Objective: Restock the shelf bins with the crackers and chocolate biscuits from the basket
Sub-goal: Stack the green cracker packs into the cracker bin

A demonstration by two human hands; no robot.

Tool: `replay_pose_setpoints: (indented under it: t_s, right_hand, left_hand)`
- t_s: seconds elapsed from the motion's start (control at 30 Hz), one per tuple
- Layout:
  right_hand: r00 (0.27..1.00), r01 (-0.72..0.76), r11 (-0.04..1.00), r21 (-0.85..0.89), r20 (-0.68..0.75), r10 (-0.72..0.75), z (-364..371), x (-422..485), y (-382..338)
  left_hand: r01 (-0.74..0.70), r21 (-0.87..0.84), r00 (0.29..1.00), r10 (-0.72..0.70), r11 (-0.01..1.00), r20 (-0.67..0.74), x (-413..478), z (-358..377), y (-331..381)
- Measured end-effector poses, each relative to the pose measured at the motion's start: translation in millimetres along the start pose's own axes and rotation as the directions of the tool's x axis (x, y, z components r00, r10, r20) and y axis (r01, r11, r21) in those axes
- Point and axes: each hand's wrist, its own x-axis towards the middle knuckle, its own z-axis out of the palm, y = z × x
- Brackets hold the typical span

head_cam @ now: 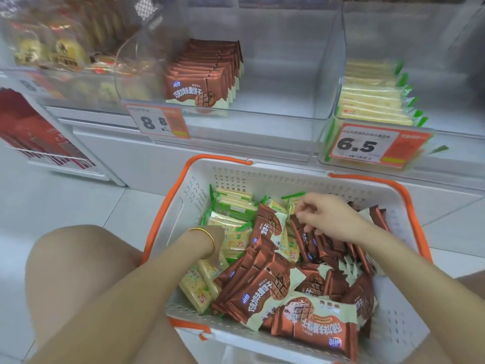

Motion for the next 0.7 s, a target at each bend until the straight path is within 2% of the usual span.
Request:
replay_pose_setpoints:
  t_s: [0.2, 0.27, 0.33, 0.4, 0.5, 0.6, 0.7]
  right_hand:
    - [1.0, 0.012, 0.999, 0.036, -0.004, -0.011, 0.9, -3.7, -2.4]
    - [1.0, 0.022, 0.999, 0.043, -0.005, -0.022, -0.1, -7.5, -4.5]
    - [0.999, 0.045, 0.996, 0.073, -0.012, -0.045, -1.8, -11.9, -9.6]
    - [0.997, 0.081, 0.99, 0.119, -0.025, -0.078, -5.0, -16.5, -17.7]
    - [0.984, 0.166, 0.97, 0.175, -0.096, -0.151, -17.1, -24.0, -31.0]
    - [0.958, 0.262, 0.922, 0.284, -0.196, -0.211, -38.3, -34.1, -44.1]
    - [0.959, 0.28, 0.846, 0.453, -0.168, -0.227, -58.2, -48.5, -53.4]
  left_hand:
    - [-0.092, -0.177, 0.995, 0.083, 0.98, -0.058, -27.3, -25.4, -15.8]
    - [-0.152, -0.215, 0.975, 0.111, 0.965, -0.192, -44.8, -43.2, -28.1]
    - [-0.225, -0.274, 0.925, 0.117, 0.935, -0.362, -64.8, -62.6, -39.2]
    - [-0.326, -0.394, 0.863, 0.101, 0.859, -0.495, -86.4, -82.5, -44.7]
    - [-0.475, -0.538, 0.813, 0.113, 0.697, -0.571, -115.9, -109.4, -38.0]
    - [-0.584, -0.568, 0.773, 0.184, 0.58, -0.607, -128.9, -131.8, -16.7]
    - [-0.663, -0.573, 0.732, 0.258, 0.482, -0.631, -133.6, -149.7, 12.5]
